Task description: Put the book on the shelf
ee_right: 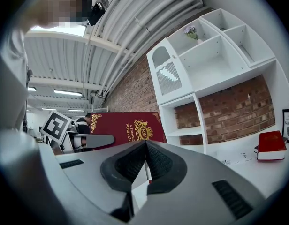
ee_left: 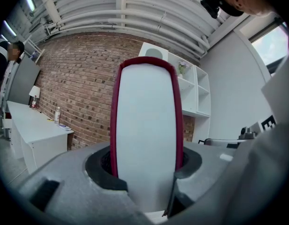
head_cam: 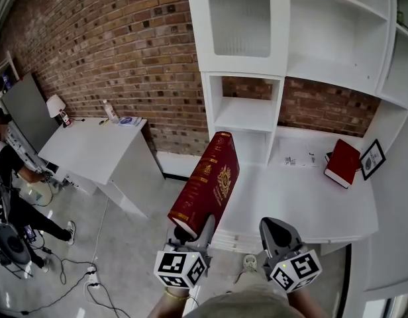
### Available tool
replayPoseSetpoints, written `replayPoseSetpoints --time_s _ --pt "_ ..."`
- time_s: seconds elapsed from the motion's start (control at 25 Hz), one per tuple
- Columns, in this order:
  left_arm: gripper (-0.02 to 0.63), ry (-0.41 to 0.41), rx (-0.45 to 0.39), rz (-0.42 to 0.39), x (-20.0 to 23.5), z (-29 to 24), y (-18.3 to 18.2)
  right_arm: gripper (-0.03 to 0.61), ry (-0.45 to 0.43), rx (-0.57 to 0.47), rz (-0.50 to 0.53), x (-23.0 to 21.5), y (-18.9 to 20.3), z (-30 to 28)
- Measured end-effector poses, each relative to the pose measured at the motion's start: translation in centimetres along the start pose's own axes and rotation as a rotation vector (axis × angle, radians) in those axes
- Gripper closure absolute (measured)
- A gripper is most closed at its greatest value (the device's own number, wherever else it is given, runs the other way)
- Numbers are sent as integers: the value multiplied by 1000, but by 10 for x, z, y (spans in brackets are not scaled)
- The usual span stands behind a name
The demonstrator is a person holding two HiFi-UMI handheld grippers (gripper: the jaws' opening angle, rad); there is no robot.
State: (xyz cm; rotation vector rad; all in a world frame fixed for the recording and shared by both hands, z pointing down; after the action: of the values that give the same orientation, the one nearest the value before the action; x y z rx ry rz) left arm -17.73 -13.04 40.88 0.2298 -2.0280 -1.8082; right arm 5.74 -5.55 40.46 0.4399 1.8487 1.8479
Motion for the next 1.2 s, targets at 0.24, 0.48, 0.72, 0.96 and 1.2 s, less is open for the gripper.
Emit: replayPoseSetpoints --time_s 0.24,0.48,0.72,0.96,1.2 --pt "382 -10 -18 -16 -7 -34 -8 571 -19 -11 4 -32 -9 -17" --pt "383 -22 -19 -26 -16 -64 -14 572 -31 -17 5 -64 -18 -27" --pt "382 -35 -23 -31 -24 -87 -23 571 -48 -16 3 -88 -26 -38" --pt "382 -57 -36 -38 -31 -107 -29 571 -85 -15 -1 -108 -30 -48" --pt "382 -74 -45 -44 -40 -127 -35 571 -116 -15 1 -128 -36 -57"
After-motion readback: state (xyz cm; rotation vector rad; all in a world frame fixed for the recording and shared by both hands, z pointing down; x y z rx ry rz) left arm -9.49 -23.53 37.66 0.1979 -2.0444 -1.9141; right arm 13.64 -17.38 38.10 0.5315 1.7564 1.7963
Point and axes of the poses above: the fingertips, and each gripper's own axes: z backward along the fingers, x to its left, y out of its underside, the point moved 9 cm from there along z, backward along the fingers, and after that the axes turned 12 degrees about -y, right-handed, at the moved point
